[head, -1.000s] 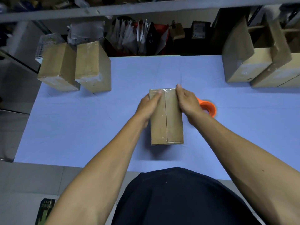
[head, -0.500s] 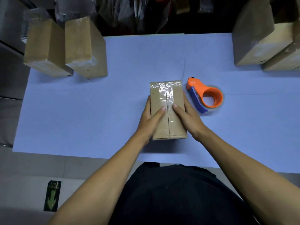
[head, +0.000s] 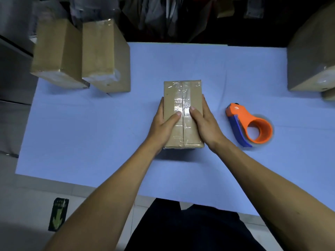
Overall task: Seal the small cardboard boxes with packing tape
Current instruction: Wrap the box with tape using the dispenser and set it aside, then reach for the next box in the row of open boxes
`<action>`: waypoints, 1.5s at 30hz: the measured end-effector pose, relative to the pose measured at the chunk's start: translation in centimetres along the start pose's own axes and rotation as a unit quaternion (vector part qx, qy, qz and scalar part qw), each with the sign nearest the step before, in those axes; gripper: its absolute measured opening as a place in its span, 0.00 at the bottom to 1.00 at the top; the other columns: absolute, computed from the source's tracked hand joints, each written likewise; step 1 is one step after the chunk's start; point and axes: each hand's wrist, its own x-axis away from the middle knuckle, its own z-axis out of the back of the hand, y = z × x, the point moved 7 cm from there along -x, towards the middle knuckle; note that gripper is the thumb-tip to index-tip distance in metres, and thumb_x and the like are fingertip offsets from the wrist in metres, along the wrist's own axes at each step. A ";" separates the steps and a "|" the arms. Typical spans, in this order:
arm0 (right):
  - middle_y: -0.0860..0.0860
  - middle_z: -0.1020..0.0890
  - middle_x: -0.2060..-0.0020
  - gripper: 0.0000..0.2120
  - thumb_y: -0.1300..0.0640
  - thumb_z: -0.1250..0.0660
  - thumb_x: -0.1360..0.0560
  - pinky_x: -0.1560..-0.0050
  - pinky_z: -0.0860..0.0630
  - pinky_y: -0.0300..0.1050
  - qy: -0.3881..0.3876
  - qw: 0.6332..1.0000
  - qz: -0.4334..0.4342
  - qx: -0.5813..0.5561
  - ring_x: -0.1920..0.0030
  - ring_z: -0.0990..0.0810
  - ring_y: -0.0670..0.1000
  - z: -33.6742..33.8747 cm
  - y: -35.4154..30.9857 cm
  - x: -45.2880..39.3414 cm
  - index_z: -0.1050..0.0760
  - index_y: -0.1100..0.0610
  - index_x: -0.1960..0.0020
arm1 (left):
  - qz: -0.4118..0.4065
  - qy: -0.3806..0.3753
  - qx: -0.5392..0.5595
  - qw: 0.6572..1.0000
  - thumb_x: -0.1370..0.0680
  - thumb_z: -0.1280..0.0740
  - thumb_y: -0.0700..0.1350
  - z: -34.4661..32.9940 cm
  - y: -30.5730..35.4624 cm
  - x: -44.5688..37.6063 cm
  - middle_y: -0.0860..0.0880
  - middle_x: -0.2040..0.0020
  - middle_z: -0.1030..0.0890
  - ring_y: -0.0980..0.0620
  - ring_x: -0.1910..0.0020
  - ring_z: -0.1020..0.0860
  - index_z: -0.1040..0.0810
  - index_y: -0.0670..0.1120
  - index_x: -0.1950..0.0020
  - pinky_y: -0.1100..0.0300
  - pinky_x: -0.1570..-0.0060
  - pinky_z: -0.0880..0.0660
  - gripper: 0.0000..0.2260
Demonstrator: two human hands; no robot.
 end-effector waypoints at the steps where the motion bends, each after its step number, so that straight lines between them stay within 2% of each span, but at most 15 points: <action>1: 0.37 0.29 0.28 0.40 0.33 0.38 0.29 0.28 0.32 0.49 -0.004 1.000 0.001 -0.002 0.32 0.27 0.39 -0.8 -1.0 -1.3 0.47 0.41 0.20 | -0.002 0.004 -0.004 1.000 0.20 0.33 0.42 1.0 0.6 -1.3 0.57 0.41 0.18 0.58 0.45 0.18 0.31 0.53 0.27 0.64 0.47 0.23 0.22; 5: 0.41 0.28 0.29 0.39 0.32 0.39 0.28 0.29 0.30 0.52 -0.021 1.000 0.010 0.013 0.33 0.25 0.44 -3.7 -4.6 -6.9 0.46 0.41 0.21 | -0.005 0.010 -0.022 1.000 0.21 0.32 0.44 4.7 3.5 -6.8 0.58 0.42 0.17 0.59 0.46 0.18 0.30 0.54 0.27 0.65 0.49 0.23 0.22; 9: 0.42 0.27 0.29 0.39 0.31 0.40 0.28 0.29 0.30 0.52 -0.024 0.999 0.014 0.023 0.33 0.25 0.45 -6.3 -7.7 -12.0 0.46 0.41 0.21 | -0.013 0.023 -0.042 0.999 0.21 0.32 0.44 7.9 6.1 -11.9 0.59 0.43 0.17 0.62 0.47 0.19 0.29 0.53 0.28 0.66 0.48 0.25 0.21; 14: 0.41 0.25 0.32 0.35 0.34 0.41 0.26 0.31 0.29 0.52 -0.026 0.998 0.026 0.044 0.35 0.23 0.46 -8.3 -11.1 -16.7 0.45 0.39 0.22 | -0.010 0.058 -0.040 0.997 0.20 0.33 0.42 10.4 8.4 -16.3 0.59 0.48 0.18 0.67 0.54 0.19 0.26 0.52 0.32 0.73 0.57 0.27 0.17; 16: 0.41 0.24 0.33 0.32 0.36 0.41 0.24 0.32 0.28 0.52 -0.031 0.998 0.034 0.048 0.37 0.23 0.45 -8.6 -12.0 -18.1 0.45 0.39 0.22 | -0.012 0.064 -0.035 0.997 0.21 0.33 0.42 10.9 9.0 -17.6 0.57 0.47 0.17 0.63 0.51 0.18 0.26 0.52 0.32 0.69 0.52 0.25 0.17; 18: 0.41 0.25 0.32 0.31 0.38 0.42 0.22 0.32 0.28 0.51 -0.038 0.998 0.035 0.046 0.36 0.23 0.45 -8.8 -12.4 -18.9 0.46 0.39 0.21 | -0.012 0.068 -0.030 0.997 0.21 0.33 0.43 11.2 8.9 -18.5 0.55 0.44 0.16 0.58 0.46 0.18 0.25 0.52 0.32 0.61 0.45 0.23 0.17; 22: 0.43 0.27 0.29 0.34 0.36 0.43 0.22 0.30 0.29 0.51 -0.041 0.997 0.017 0.065 0.34 0.25 0.47 -8.8 -12.3 -18.9 0.50 0.40 0.20 | -0.011 0.073 -0.044 0.996 0.22 0.32 0.47 11.5 8.9 -18.5 0.56 0.43 0.17 0.57 0.44 0.18 0.26 0.54 0.31 0.53 0.38 0.23 0.19; 25: 0.46 0.32 0.25 0.35 0.35 0.44 0.21 0.27 0.33 0.52 -0.040 0.991 0.012 0.128 0.29 0.29 0.50 -7.9 -13.3 -18.2 0.52 0.43 0.19 | -0.014 0.085 -0.085 0.993 0.21 0.32 0.48 11.1 9.7 -18.0 0.57 0.38 0.20 0.58 0.42 0.20 0.32 0.53 0.25 0.59 0.38 0.25 0.24; 27: 0.48 0.37 0.22 0.35 0.36 0.44 0.20 0.25 0.39 0.51 -0.015 0.980 0.026 0.196 0.24 0.36 0.51 -6.5 -14.4 -17.4 0.51 0.47 0.18 | -0.024 0.115 -0.150 0.982 0.22 0.31 0.51 11.0 11.0 -17.4 0.57 0.31 0.27 0.57 0.35 0.26 0.46 0.51 0.19 0.62 0.36 0.30 0.36; 29: 0.51 0.39 0.21 0.35 0.36 0.45 0.19 0.24 0.41 0.51 0.027 0.959 0.059 0.277 0.22 0.41 0.52 -4.5 -15.9 -16.2 0.48 0.51 0.19 | -0.056 0.143 -0.260 0.953 0.23 0.32 0.50 10.5 12.9 -16.7 0.50 0.24 0.34 0.50 0.28 0.32 0.52 0.50 0.18 0.57 0.30 0.34 0.40; 32: 0.55 0.42 0.21 0.33 0.38 0.46 0.18 0.25 0.42 0.53 0.071 0.903 0.109 0.409 0.21 0.46 0.55 -1.3 -17.4 -13.3 0.47 0.51 0.19 | -0.126 0.137 -0.451 0.873 0.22 0.34 0.48 8.5 16.0 -15.2 0.45 0.19 0.43 0.44 0.22 0.43 0.45 0.46 0.19 0.51 0.26 0.42 0.34; 35: 0.57 0.47 0.20 0.31 0.40 0.47 0.17 0.24 0.45 0.53 0.089 0.819 0.128 0.552 0.20 0.50 0.57 2.3 -17.3 -9.3 0.49 0.51 0.19 | -0.192 0.056 -0.574 0.794 0.20 0.38 0.53 4.2 17.6 -13.2 0.45 0.19 0.46 0.44 0.20 0.49 0.46 0.48 0.19 0.45 0.24 0.47 0.32; 38: 0.57 0.50 0.20 0.31 0.41 0.47 0.17 0.23 0.47 0.55 0.099 0.756 0.119 0.636 0.20 0.52 0.57 6.3 -15.6 -5.2 0.50 0.51 0.18 | -0.215 -0.019 -0.624 0.751 0.18 0.42 0.57 -1.4 17.5 -10.8 0.45 0.18 0.50 0.43 0.19 0.53 0.48 0.51 0.18 0.42 0.24 0.48 0.30; 42: 0.59 0.48 0.20 0.31 0.43 0.45 0.17 0.24 0.45 0.57 0.141 0.741 0.088 0.651 0.20 0.49 0.59 12.4 -13.2 0.4 0.49 0.52 0.19 | -0.258 -0.081 -0.665 0.696 0.17 0.44 0.58 -9.5 16.9 -7.1 0.45 0.18 0.52 0.42 0.20 0.56 0.49 0.51 0.18 0.40 0.24 0.52 0.30; 45: 0.59 0.47 0.20 0.31 0.44 0.44 0.18 0.25 0.45 0.58 0.178 0.743 0.067 0.641 0.21 0.48 0.60 17.4 -11.6 4.0 0.48 0.53 0.19 | -0.273 -0.099 -0.655 0.697 0.17 0.44 0.58 -14.1 16.5 -4.8 0.45 0.18 0.52 0.42 0.20 0.54 0.48 0.51 0.18 0.41 0.24 0.51 0.29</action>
